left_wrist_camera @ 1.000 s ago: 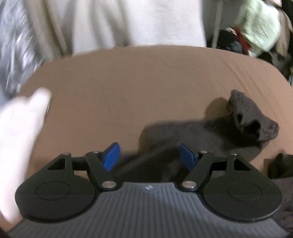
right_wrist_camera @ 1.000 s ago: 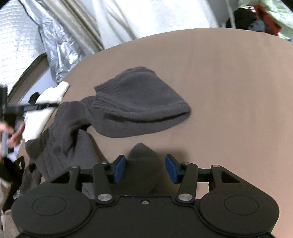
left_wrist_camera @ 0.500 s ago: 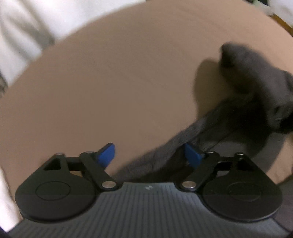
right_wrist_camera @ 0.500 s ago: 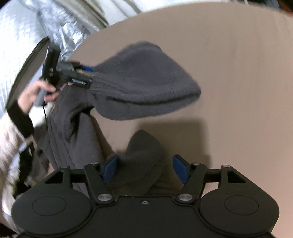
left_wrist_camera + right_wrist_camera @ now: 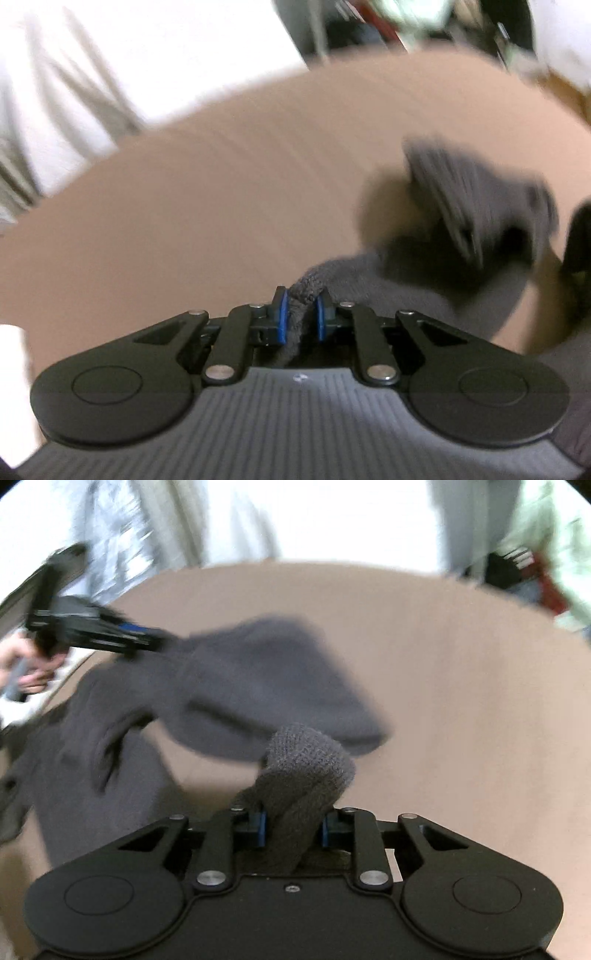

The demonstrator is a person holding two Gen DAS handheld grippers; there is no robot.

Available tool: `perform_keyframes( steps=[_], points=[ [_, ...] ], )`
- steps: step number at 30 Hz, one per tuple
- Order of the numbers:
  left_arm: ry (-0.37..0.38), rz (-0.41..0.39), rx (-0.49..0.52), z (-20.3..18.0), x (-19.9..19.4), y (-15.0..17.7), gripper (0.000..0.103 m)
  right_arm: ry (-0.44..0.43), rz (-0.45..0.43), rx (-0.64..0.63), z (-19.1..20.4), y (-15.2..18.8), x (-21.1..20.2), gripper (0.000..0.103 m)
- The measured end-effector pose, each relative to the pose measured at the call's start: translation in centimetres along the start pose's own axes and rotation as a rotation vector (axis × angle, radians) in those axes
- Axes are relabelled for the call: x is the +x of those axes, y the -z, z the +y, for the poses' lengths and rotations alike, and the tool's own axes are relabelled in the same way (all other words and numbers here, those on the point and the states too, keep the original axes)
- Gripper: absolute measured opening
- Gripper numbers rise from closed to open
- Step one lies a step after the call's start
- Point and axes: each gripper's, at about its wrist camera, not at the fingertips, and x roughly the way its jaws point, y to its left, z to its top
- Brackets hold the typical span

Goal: Fold clothes

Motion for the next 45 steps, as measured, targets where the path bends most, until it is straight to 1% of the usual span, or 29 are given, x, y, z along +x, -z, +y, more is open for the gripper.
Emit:
perform_keyframes(
  steps=[2, 3, 6, 7, 8, 9, 10, 12, 13, 15, 17, 18, 19, 20, 22, 23, 25, 26, 27, 28, 30, 31, 33, 35, 36, 39, 40, 42, 45],
  points=[
    [-0.078, -0.110, -0.102, 3.1, -3.0, -1.7, 0.014, 0.142, -0.079, 0.021, -0.1, -1.3, -2.1, 0.027],
    [-0.138, -0.178, -0.161, 4.8, -4.6, -2.7, 0.014, 0.183, -0.108, 0.025, 0.0, -2.0, -3.0, 0.027],
    [-0.375, -0.381, -0.322, 8.6, -8.1, -4.5, 0.014, 0.310, -0.155, -0.013, 1.0, -4.5, -3.9, 0.027],
    [-0.444, -0.420, -0.363, 9.3, -8.3, -4.6, 0.016, 0.356, -0.161, -0.040, 1.4, -5.4, -3.3, 0.028],
    [-0.497, -0.439, -0.394, 9.9, -8.2, -4.5, 0.019, 0.396, -0.179, -0.058, 1.4, -6.0, -2.6, 0.032],
    [-0.545, -0.438, -0.415, 10.2, -7.7, -4.0, 0.029, 0.418, -0.196, -0.068, 1.1, -6.7, -1.3, 0.048],
    [-0.586, -0.409, -0.428, 10.1, -6.8, -3.4, 0.037, 0.439, -0.214, -0.077, 0.8, -7.3, -0.1, 0.060],
    [-0.644, -0.279, -0.450, 9.6, -5.5, -1.0, 0.048, 0.492, -0.227, -0.059, -0.3, -7.4, 1.7, 0.062],
    [-0.638, -0.211, -0.467, 9.1, -5.3, 0.8, 0.049, 0.504, -0.200, -0.006, -1.0, -7.1, 2.1, 0.062],
    [-0.547, -0.097, -0.515, 7.6, -5.5, 5.1, 0.049, 0.482, -0.187, 0.123, -2.2, -5.5, 1.4, 0.064],
    [-0.433, -0.045, -0.567, 5.2, -6.4, 9.4, 0.050, 0.396, -0.193, 0.250, -3.5, -2.9, 0.2, 0.064],
    [-0.397, -0.024, -0.580, 3.7, -6.8, 11.6, 0.052, 0.365, -0.190, 0.297, -3.9, -1.5, -0.3, 0.064],
    [-0.393, 0.004, -0.590, 2.2, -7.2, 13.5, 0.054, 0.347, -0.184, 0.339, -4.3, 0.0, -0.8, 0.064],
    [-0.410, 0.049, -0.596, 0.8, -7.5, 15.3, 0.054, 0.330, -0.178, 0.380, -4.6, 1.6, -1.4, 0.064],
    [-0.415, 0.134, -0.551, -0.7, -7.7, 17.1, 0.054, 0.291, -0.175, 0.422, -4.5, 4.7, -2.7, 0.064],
    [-0.413, 0.152, -0.546, -1.0, -8.0, 17.6, 0.054, 0.265, -0.175, 0.437, -4.0, 6.4, -3.3, 0.064],
    [-0.413, 0.148, -0.584, -0.9, -9.1, 18.0, 0.055, 0.225, -0.159, 0.441, -3.3, 8.8, -3.6, 0.064],
    [-0.402, 0.144, -0.604, -1.0, -9.4, 18.1, 0.058, 0.214, -0.135, 0.434, -2.8, 10.0, -3.8, 0.064],
    [-0.378, 0.139, -0.623, -1.2, -9.3, 18.0, 0.063, 0.222, -0.108, 0.422, -2.4, 10.6, -3.9, 0.065],
    [-0.354, 0.133, -0.642, -1.4, -9.2, 18.0, 0.063, 0.249, -0.077, 0.403, -2.0, 10.9, -3.6, 0.065],
    [-0.317, 0.154, -0.658, -1.9, -8.6, 17.9, 0.063, 0.321, -0.019, 0.354, -1.2, 11.4, -3.1, 0.065],
    [-0.315, 0.167, -0.647, -2.2, -8.3, 18.0, 0.063, 0.330, -0.018, 0.334, -1.0, 11.6, -3.1, 0.065],
    [-0.317, 0.188, -0.620, -2.6, -7.6, 18.1, 0.063, 0.295, -0.028, 0.331, -0.9, 12.0, -3.3, 0.065],
    [-0.336, 0.177, -0.558, -4.2, -7.6, 18.0, 0.063, 0.249, -0.030, 0.365, -1.2, 12.3, -3.7, 0.066],
    [-0.325, 0.163, -0.541, -5.0, -7.9, 17.9, 0.063, 0.225, -0.028, 0.381, -1.3, 12.7, -3.9, 0.068],
    [-0.254, 0.115, -0.558, -6.2, -8.5, 17.8, 0.063, 0.164, 0.010, 0.446, -1.6, 14.8, -4.0, 0.080],
    [-0.235, 0.100, -0.581, -6.3, -8.6, 18.0, 0.063, 0.147, 0.027, 0.472, -1.8, 15.5, -4.0, 0.080],
    [-0.230, 0.087, -0.617, -5.9, -8.3, 18.1, 0.063, 0.068, 0.004, 0.548, -2.1, 17.0, -3.7, 0.081],
    [-0.244, 0.062, -0.633, -5.4, -7.1, 18.4, 0.063, -0.006, -0.088, 0.622, -2.4, 17.7, -3.2, 0.087]
  ],
)
